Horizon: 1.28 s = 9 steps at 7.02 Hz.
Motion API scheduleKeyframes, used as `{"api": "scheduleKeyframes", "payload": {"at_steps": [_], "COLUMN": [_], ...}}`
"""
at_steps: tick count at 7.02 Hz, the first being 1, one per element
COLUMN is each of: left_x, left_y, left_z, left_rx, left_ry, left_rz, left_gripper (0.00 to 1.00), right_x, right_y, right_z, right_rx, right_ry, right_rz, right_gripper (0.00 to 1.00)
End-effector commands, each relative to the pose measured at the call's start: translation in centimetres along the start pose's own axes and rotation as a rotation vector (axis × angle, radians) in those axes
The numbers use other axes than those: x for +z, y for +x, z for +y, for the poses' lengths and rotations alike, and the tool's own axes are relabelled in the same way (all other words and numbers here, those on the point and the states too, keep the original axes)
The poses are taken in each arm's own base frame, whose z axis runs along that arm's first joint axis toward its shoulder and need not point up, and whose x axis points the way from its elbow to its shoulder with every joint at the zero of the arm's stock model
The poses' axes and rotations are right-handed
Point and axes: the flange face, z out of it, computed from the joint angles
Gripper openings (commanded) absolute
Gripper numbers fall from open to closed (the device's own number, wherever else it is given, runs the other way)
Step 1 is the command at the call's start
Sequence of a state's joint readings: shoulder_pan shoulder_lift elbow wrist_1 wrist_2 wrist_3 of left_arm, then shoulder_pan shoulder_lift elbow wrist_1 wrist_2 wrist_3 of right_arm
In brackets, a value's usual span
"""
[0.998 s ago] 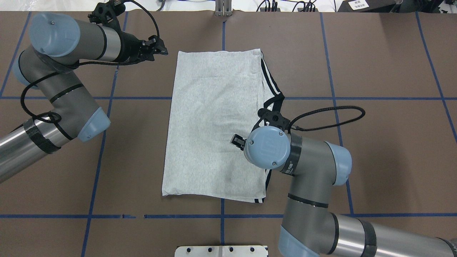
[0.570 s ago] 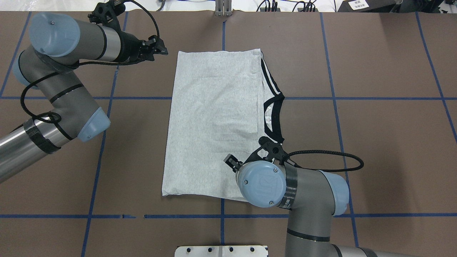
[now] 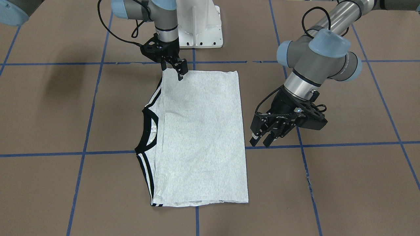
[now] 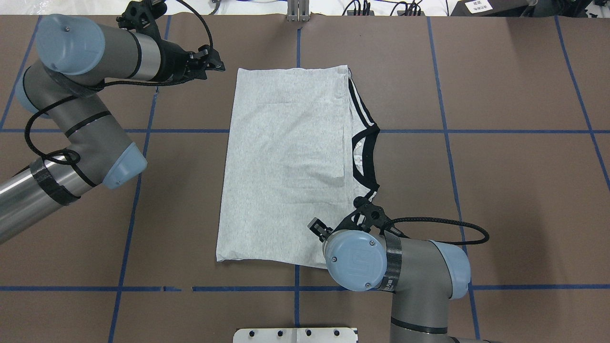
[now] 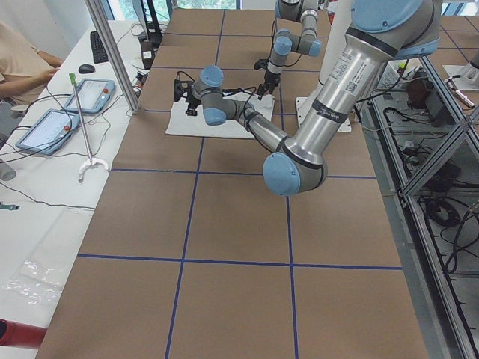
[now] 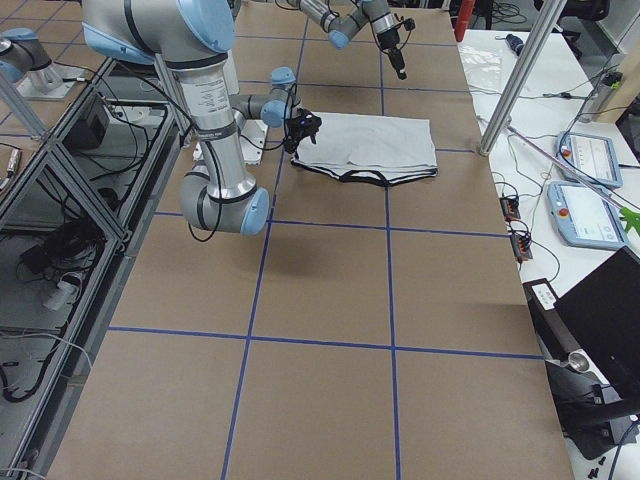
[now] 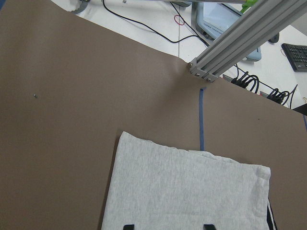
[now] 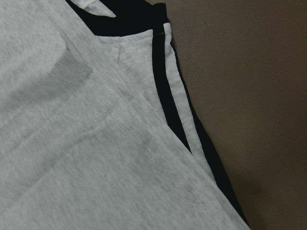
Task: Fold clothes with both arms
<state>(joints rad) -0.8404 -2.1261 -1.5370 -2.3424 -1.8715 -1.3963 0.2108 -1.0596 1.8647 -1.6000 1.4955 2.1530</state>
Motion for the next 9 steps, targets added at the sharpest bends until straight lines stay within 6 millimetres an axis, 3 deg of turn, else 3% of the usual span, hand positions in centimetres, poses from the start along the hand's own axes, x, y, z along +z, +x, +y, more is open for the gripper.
{"api": "scheduleKeyframes", "payload": {"at_steps": [1, 7, 8, 9], "left_x": [-0.3, -1.5, -1.7, -1.6], "left_y": [0.2, 1.3, 1.5, 1.4], "left_z": [-0.1, 0.1, 0.0, 0.1], "left_rx": [0.0, -0.004, -0.003, -0.003], "left_ry": [0.003, 0.0, 0.003, 0.001], "left_rz": [0.006, -0.007, -0.003, -0.006], "left_gripper": [0.57, 0.57, 0.57, 0.57], "right_x": [0.5, 2.5, 2.6, 2.3], "right_y": [0.4, 0.7, 0.8, 0.6], "right_z": [0.0, 0.5, 0.4, 0.4], "right_rx": [0.001, 0.001, 0.001, 0.003], "right_ry": [0.004, -0.046, -0.045, -0.046], "right_rz": [0.01, -0.051, -0.048, -0.053], "right_gripper": [1.0, 0.98, 0.85, 0.3]}}
